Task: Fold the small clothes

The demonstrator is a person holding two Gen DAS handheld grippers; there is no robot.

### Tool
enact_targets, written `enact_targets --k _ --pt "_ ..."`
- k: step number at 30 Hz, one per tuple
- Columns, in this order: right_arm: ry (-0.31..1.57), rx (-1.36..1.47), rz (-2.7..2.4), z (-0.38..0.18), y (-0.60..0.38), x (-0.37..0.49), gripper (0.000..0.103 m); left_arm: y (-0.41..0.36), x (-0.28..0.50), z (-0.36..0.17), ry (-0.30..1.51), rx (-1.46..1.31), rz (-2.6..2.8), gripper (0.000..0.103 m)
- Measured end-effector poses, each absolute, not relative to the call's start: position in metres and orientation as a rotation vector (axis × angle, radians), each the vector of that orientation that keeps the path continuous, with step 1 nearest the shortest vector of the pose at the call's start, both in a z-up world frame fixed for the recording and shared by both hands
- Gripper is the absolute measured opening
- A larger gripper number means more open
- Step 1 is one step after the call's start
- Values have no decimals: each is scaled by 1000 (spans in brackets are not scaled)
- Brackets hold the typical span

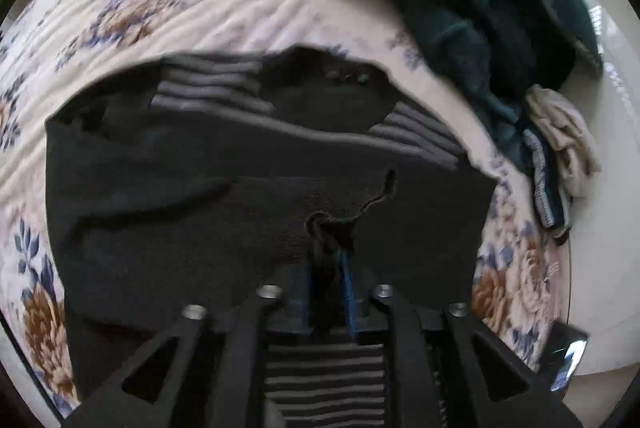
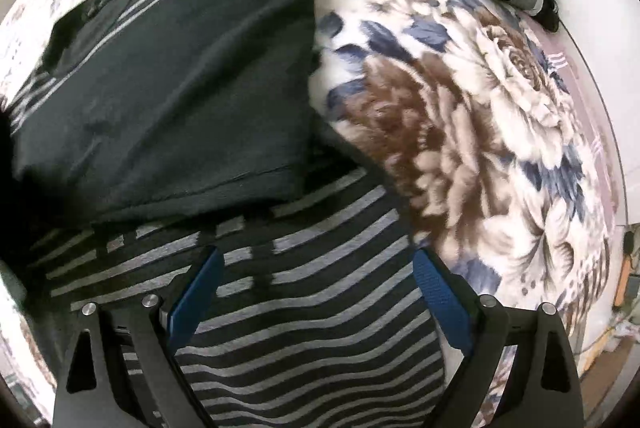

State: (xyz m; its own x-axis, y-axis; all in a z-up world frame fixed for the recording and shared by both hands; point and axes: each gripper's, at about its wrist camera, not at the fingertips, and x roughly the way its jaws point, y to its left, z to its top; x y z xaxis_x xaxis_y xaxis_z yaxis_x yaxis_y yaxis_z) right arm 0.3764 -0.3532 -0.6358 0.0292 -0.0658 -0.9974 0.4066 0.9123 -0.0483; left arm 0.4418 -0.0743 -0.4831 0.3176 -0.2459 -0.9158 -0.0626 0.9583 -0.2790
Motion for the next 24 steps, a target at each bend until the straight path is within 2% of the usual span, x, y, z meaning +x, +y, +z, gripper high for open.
enact_targets --k 1,2,3,4,7,13,19,20,21,22,23,24 --pt "1496 298 -349 -633 -358 376 97 -64 436 -482 1241 -293 -110 38" --pt "1488 327 -323 -630 -362 376 97 -51 431 -480 1232 -300 -87 58" --pt "1479 368 -288 -626 -366 377 97 -26 422 -476 1210 -300 -32 72" --pt "1473 402 -254 -623 -367 379 97 -15 420 -473 1195 -293 13 92" --pt "1457 509 -126 -615 -363 394 97 57 401 -467 1145 -217 228 95" --pt "1418 662 66 -615 -313 450 97 182 359 -480 1197 -156 580 95" --pt "1521 695 68 -667 -266 504 96 211 336 -482 1189 -192 691 95" --pt "1530 655 52 -671 -261 509 87 209 336 -481 1190 -197 693 95" --pt "1521 610 33 -671 -254 512 55 207 335 -484 1193 -201 690 95" --pt "1507 512 2 -665 -244 516 30 204 338 -486 1197 -202 682 95" --pt "1488 429 -14 -657 -238 516 14 199 340 -488 1202 -200 669 95" --pt "1462 401 -1 -650 -237 514 13 195 346 -489 1207 -198 657 95"
